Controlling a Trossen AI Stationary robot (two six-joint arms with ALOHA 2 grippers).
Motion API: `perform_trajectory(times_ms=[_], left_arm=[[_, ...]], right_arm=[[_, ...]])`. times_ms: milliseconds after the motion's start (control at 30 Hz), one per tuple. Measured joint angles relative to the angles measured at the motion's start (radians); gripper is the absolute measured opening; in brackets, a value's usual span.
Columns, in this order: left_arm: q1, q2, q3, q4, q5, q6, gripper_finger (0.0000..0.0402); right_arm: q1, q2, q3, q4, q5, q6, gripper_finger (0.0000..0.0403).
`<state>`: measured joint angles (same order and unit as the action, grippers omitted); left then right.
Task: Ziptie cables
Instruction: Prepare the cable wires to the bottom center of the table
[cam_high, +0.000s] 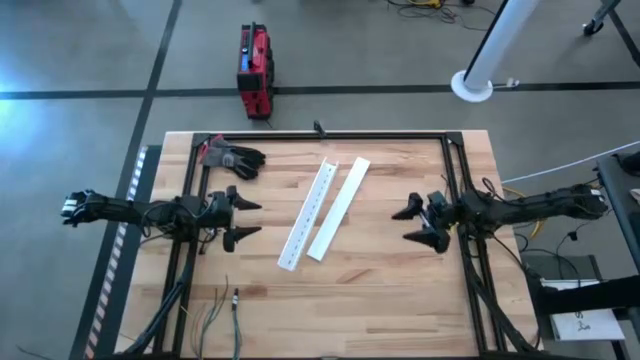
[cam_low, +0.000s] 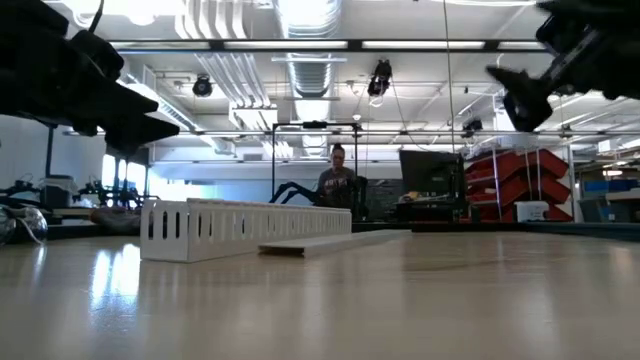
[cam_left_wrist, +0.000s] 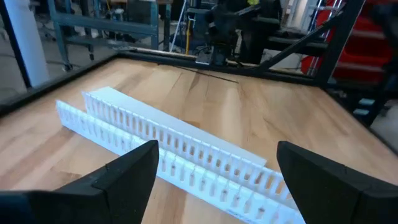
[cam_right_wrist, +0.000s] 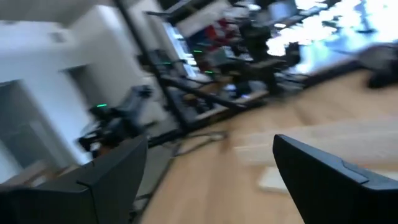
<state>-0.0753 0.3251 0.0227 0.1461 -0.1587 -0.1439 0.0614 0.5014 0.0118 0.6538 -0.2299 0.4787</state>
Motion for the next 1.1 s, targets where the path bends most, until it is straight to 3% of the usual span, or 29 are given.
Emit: perform_trajectory(times_ms=[200, 333, 500, 667, 800, 900, 1000, 1100], left_arm=[[0.0, 0.0, 0.0, 0.158, -0.009, 0.004, 0.0312], [0.0, 0.0, 0.0, 0.339, -0.009, -0.021, 0.0313], [0.0, 0.0, 0.0, 0.553, -0.01, -0.048, 0.0313], [0.0, 0.0, 0.0, 0.653, -0.01, -0.046, 0.0312], [0.0, 0.0, 0.0, 0.665, -0.049, -0.053, 0.0311], [-0.015, 0.017, 0.001, 0.638, 0.037, -0.076, 0.03], [-0.066, 0.084, 0.009, 0.565, 0.101, -0.107, 0.0281], [-0.148, 0.195, 0.026, 0.558, 0.063, -0.126, 0.026]], right_arm=[[0.163, 0.0, 0.0, 0.063, 0.082, -0.082, 0.0334], [0.23, 0.0, 0.0, 0.066, 0.26, -0.095, 0.0334], [0.258, 0.0, 0.0, 0.031, 0.463, -0.081, 0.0334], [0.266, 0.016, 0.0, -0.001, 0.515, -0.044, 0.0334], [0.319, 0.077, 0.0, 0.001, 0.511, -0.032, 0.0334], [0.372, 0.153, 0.0, 0.037, 0.519, -0.016, 0.0334], [0.417, 0.245, 0.0, 0.105, 0.552, -0.007, 0.0334], [0.444, 0.335, 0.0, 0.17, 0.619, -0.008, 0.0334]])
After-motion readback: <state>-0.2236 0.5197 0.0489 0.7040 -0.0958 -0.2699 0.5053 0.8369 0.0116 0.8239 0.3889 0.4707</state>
